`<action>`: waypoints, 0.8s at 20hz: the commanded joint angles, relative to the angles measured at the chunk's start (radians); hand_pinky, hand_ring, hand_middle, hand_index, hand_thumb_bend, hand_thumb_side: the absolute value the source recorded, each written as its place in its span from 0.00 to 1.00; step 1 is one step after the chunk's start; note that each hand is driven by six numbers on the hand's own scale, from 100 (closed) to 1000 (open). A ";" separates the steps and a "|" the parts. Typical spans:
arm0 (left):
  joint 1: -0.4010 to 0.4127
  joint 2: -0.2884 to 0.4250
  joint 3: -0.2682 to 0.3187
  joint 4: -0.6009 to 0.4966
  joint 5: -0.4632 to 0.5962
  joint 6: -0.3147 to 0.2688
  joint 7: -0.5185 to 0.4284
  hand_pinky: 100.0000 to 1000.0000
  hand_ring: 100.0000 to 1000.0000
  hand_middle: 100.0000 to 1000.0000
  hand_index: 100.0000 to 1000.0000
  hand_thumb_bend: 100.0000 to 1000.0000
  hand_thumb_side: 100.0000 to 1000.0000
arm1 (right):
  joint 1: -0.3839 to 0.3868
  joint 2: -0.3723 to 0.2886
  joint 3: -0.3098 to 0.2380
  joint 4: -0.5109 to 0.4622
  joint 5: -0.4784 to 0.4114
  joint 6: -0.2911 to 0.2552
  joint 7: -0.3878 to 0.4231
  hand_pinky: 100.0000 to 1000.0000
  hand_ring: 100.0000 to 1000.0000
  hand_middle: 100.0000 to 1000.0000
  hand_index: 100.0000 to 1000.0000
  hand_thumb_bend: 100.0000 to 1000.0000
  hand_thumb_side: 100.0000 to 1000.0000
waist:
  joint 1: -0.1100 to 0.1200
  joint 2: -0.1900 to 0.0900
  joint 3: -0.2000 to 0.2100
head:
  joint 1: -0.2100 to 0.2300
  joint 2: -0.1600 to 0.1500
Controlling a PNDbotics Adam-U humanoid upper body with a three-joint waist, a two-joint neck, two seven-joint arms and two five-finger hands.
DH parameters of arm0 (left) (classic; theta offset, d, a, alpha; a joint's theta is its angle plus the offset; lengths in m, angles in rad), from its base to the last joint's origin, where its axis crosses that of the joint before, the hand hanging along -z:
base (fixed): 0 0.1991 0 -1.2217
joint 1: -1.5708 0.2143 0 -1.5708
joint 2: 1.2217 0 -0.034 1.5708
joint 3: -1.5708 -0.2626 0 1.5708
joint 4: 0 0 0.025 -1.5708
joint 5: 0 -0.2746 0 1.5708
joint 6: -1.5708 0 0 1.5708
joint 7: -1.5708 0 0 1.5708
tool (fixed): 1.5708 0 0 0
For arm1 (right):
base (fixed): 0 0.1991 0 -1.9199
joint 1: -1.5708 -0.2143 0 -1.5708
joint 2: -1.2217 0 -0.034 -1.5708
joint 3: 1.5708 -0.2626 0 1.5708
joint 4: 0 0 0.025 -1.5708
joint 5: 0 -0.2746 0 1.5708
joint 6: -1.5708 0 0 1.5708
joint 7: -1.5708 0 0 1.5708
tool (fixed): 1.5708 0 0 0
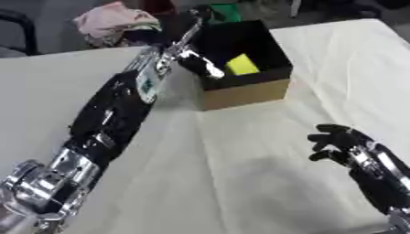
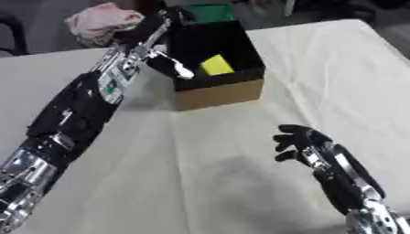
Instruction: Pick up objects on the table and place them in the box.
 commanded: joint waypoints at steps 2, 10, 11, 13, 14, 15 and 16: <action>-0.003 0.047 -0.016 -0.100 0.152 -0.015 -0.027 0.69 0.56 0.55 0.71 0.81 0.28 | 0.003 -0.018 -0.016 -0.013 0.000 -0.003 -0.006 0.62 0.83 0.51 0.81 0.00 0.72 | -0.007 -0.031 0.037 | -0.015 0.003; 0.129 0.231 -0.070 -0.490 0.576 -0.001 -0.136 0.68 0.55 0.53 0.69 0.69 0.24 | 0.021 -0.044 -0.057 -0.025 -0.003 -0.013 -0.040 0.62 0.83 0.51 0.81 0.00 0.68 | -0.003 -0.057 0.151 | -0.047 0.034; 0.155 0.254 -0.067 -0.541 0.615 0.013 -0.143 0.68 0.55 0.53 0.69 0.68 0.24 | 0.022 -0.047 -0.062 -0.028 -0.005 -0.014 -0.045 0.62 0.83 0.51 0.81 0.00 0.67 | -0.004 -0.059 0.160 | -0.049 0.039; 0.211 0.292 -0.056 -0.631 0.679 0.045 -0.154 0.68 0.55 0.53 0.70 0.66 0.26 | 0.025 -0.049 -0.073 -0.035 -0.008 -0.015 -0.053 0.62 0.83 0.52 0.82 0.00 0.66 | -0.005 -0.061 0.172 | -0.050 0.049; 0.239 0.305 -0.048 -0.669 0.704 0.062 -0.158 0.69 0.55 0.53 0.70 0.63 0.27 | 0.027 -0.050 -0.077 -0.038 -0.009 -0.015 -0.058 0.62 0.83 0.52 0.82 0.00 0.66 | -0.007 -0.062 0.178 | -0.051 0.054; 0.273 0.314 -0.036 -0.706 0.728 0.077 -0.158 0.69 0.55 0.53 0.69 0.62 0.28 | 0.031 -0.049 -0.083 -0.042 -0.011 -0.016 -0.063 0.62 0.83 0.52 0.82 0.00 0.66 | -0.009 -0.061 0.186 | -0.051 0.060; 0.304 0.318 -0.024 -0.737 0.749 0.091 -0.159 0.69 0.55 0.53 0.69 0.60 0.29 | 0.034 -0.048 -0.089 -0.045 -0.012 -0.017 -0.068 0.62 0.83 0.52 0.82 0.00 0.66 | -0.011 -0.060 0.195 | -0.052 0.066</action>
